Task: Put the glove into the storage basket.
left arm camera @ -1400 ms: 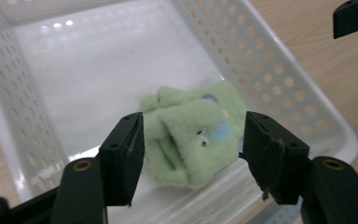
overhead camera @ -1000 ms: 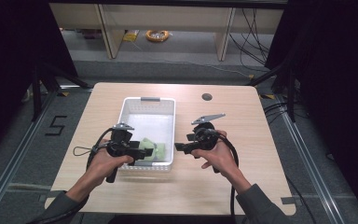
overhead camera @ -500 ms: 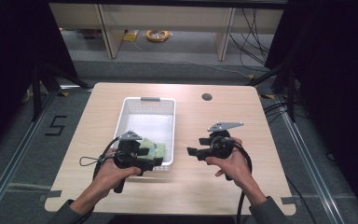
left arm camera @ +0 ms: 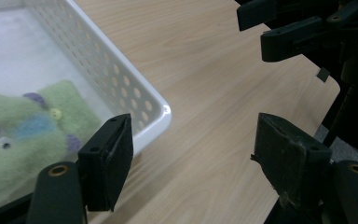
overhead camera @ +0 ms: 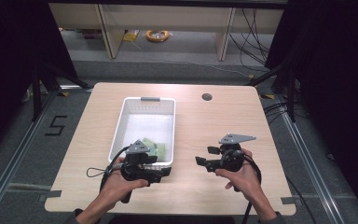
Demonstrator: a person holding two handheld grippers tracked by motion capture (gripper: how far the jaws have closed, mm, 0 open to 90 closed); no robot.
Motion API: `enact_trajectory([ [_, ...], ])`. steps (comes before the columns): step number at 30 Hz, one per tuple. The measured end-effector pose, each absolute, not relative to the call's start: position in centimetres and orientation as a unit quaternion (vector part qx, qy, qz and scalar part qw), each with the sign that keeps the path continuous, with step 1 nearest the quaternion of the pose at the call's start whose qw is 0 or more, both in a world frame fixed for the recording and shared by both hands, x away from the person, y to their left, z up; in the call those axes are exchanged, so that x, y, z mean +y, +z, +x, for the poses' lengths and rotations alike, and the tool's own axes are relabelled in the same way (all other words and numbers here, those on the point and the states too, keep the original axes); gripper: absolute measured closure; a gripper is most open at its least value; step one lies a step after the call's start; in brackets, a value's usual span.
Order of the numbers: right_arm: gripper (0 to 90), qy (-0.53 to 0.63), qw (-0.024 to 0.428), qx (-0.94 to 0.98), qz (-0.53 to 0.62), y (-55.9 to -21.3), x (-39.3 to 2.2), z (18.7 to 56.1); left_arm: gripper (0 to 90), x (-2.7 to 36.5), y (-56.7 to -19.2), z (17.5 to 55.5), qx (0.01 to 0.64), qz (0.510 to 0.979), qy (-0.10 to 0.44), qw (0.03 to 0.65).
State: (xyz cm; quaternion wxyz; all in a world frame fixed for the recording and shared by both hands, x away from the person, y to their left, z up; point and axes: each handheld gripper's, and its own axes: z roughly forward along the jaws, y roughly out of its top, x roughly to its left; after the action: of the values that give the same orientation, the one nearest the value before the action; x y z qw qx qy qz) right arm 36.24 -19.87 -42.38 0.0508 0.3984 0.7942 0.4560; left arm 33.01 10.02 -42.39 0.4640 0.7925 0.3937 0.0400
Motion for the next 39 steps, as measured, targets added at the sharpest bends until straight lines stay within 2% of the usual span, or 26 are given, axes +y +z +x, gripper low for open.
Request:
enact_trajectory([
  [1, 30.9, 0.449, 0.064, 0.802, 0.388, -42.5, -20.3, 36.2, 27.7, 9.9, -42.6, 32.8, 0.388, 0.795, 0.038, 0.465],
  [10, 30.0, 0.446, 0.046, 0.795, 0.409, -43.9, -21.5, 34.6, 27.5, 9.1, -44.5, 30.9, 0.378, 0.802, 0.027, 0.462],
  [17, 29.0, 0.455, 0.050, 0.795, 0.397, -44.9, -22.4, 33.5, 25.6, 8.9, -45.7, 30.4, 0.367, 0.806, 0.034, 0.464],
  [24, 19.4, 0.466, 0.033, 0.787, 0.403, -45.6, -22.5, 32.0, 20.2, 9.3, -46.5, 29.9, 0.364, 0.802, 0.026, 0.472],
  [26, 17.9, 0.477, 0.045, 0.790, 0.383, -45.8, -22.8, 32.0, 18.4, 9.4, -46.7, 29.7, 0.363, 0.799, 0.030, 0.479],
  [29, 16.7, 0.481, 0.035, 0.781, 0.397, -45.8, -22.9, 31.3, 17.1, 9.4, -47.4, 29.3, 0.365, 0.795, 0.029, 0.484],
  [39, 16.6, 0.488, 0.052, 0.789, 0.371, -47.2, -23.3, 30.3, 17.0, 9.1, -49.1, 28.2, 0.348, 0.812, 0.045, 0.465],
])
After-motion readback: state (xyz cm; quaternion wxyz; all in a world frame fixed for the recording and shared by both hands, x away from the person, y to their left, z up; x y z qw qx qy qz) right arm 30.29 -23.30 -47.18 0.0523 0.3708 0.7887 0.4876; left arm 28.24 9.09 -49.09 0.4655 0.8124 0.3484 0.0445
